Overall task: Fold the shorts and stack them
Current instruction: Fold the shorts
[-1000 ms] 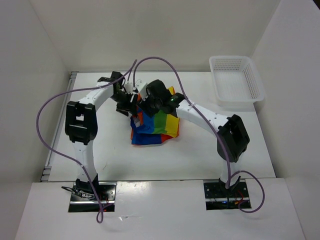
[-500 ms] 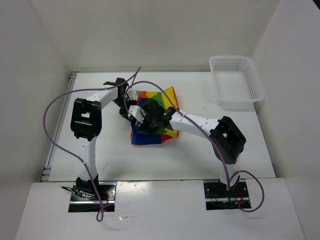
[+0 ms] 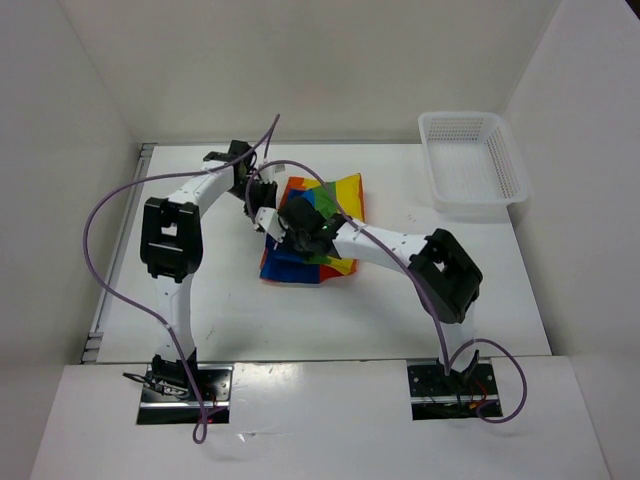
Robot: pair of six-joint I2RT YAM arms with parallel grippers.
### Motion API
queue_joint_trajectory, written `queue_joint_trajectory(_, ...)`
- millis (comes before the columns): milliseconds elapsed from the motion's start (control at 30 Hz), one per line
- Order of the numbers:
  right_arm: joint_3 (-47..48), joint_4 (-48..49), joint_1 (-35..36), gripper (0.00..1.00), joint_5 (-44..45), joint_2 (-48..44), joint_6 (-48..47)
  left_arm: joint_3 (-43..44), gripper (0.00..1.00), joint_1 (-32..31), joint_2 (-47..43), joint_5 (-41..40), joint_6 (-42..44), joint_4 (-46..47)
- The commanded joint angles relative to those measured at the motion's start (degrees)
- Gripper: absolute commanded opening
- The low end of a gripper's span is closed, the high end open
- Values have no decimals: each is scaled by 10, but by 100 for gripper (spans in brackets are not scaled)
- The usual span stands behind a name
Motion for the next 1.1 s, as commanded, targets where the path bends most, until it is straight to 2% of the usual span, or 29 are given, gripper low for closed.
queue_joint_trajectory(0,34,29,0,0,4,-16,-17,48,13,-2,-13,35,3,5)
queue_joint_trajectory(200,39,18,16,0,-44,-61,-36,128,15,4,36,29,3,33)
queue_joint_trajectory(333,26,28,16,0,-56,-80,-42,190,15,4,96,23,3,13)
queue_joint_trajectory(467,21,40,16,0,-39,-80,-59,203,17,4,140,23,3,2)
queue_joint_trajectory(567,26,41,16,0,-65,-73,-61,215,21,4,157,35,3,2)
queue_joint_trajectory(633,31,34,16,0,-76,-59,-55,216,31,4,162,56,3,2)
queue_joint_trajectory(667,31,26,16,3,-81,-48,-55,216,35,4,162,61,3,2)
queue_joint_trajectory(700,31,26,16,16,-82,-48,-63,216,40,4,162,61,3,2)
queue_joint_trajectory(733,25,20,16,34,-82,-48,-70,216,44,4,157,61,3,2)
queue_joint_trajectory(767,25,14,21,45,-82,-48,-76,209,52,4,150,61,3,2)
queue_joint_trajectory(800,33,14,21,52,-82,-48,-76,209,57,9,150,61,3,2)
queue_joint_trajectory(867,48,26,21,54,-66,-54,-48,195,70,15,126,61,3,2)
queue_joint_trajectory(900,72,26,21,59,-60,-62,-39,189,72,20,118,61,3,8)
queue_joint_trajectory(933,86,26,16,63,-60,-68,-27,189,82,30,102,68,3,8)
queue_joint_trajectory(967,101,26,7,63,-60,-74,-3,189,89,35,94,74,3,14)
queue_joint_trajectory(1000,124,26,1,63,-66,-74,11,189,92,40,85,79,3,14)
queue_joint_trajectory(1033,133,26,-6,63,-66,-74,26,189,100,49,65,85,3,14)
queue_joint_trajectory(1067,139,40,-14,63,-66,-74,43,189,100,49,54,85,3,14)
